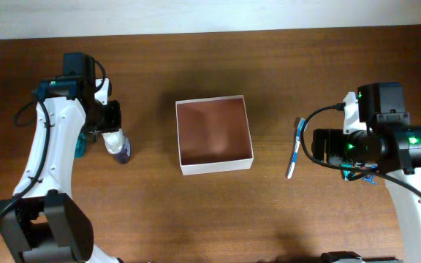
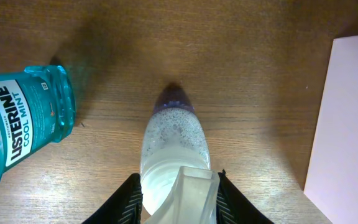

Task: Pack container
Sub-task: 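Reach the left gripper to the clear pump bottle and grasp it, then carry the pump bottle into the box and release it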

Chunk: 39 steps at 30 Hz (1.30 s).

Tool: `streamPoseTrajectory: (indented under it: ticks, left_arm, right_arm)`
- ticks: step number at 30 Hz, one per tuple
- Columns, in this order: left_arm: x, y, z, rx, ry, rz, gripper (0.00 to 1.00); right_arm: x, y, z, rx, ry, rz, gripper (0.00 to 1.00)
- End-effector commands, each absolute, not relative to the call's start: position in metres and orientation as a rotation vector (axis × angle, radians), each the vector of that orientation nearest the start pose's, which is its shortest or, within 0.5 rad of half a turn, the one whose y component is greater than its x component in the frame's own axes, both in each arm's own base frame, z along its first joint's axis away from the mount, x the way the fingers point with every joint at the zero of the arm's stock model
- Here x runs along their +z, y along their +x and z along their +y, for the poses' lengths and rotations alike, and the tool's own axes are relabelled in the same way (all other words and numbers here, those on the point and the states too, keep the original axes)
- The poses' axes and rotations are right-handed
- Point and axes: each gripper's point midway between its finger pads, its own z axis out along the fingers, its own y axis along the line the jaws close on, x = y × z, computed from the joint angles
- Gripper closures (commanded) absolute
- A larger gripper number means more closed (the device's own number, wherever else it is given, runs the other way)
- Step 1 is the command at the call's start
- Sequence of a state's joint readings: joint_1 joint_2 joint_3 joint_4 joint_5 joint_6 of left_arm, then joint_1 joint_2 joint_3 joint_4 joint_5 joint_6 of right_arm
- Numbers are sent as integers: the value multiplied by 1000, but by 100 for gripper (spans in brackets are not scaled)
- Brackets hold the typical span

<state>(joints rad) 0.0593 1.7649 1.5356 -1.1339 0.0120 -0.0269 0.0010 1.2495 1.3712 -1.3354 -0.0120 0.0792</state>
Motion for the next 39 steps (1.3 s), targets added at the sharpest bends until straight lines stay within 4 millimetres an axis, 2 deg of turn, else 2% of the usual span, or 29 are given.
streamPoseTrajectory:
  ticks: [1,4,6,7,9,12,15,19,23,28,29,33,39]
  left_arm:
    - [147,380,19,-24,-120,2906,100]
    - [177,387,11,-26,-87,2860,100]
    - [206,393,1,-32,-47,2810,100]
    - [229,396,-10,-42,-11,2772,100]
    - [254,397,-26,-55,44,2727,100]
    - [281,396,-54,-87,105,2671,100]
    - [292,393,-86,-128,168,2637,100]
    - [293,393,-133,-189,255,2602,100]
    - [289,399,-178,-241,347,2555,100]
    - [265,406,-224,-278,430,2555,100]
    - [254,409,-239,-285,459,2558,100]
    - [228,418,-265,-289,509,2564,100]
    - [200,436,-281,-291,521,2566,100]
  right_arm:
    - [229,261,0,7,115,2764,1]
    - [229,261,-1,7,115,2764,1]
    - [229,261,-1,6,118,2762,1]
    - [229,261,-1,6,119,2762,1]
    - [230,261,-4,4,131,2760,1]
    - [231,259,-10,-1,165,2755,1]
    - [235,257,-20,-5,253,2733,1]
    - [242,249,-36,-20,354,2694,1]
    - [244,245,-39,-25,366,2688,2]
    - [243,242,-38,-25,368,2704,1]
    - [242,241,-38,-25,369,2708,1]
    - [242,240,-38,-25,369,2713,1]
    - [241,239,-38,-25,370,2718,1]
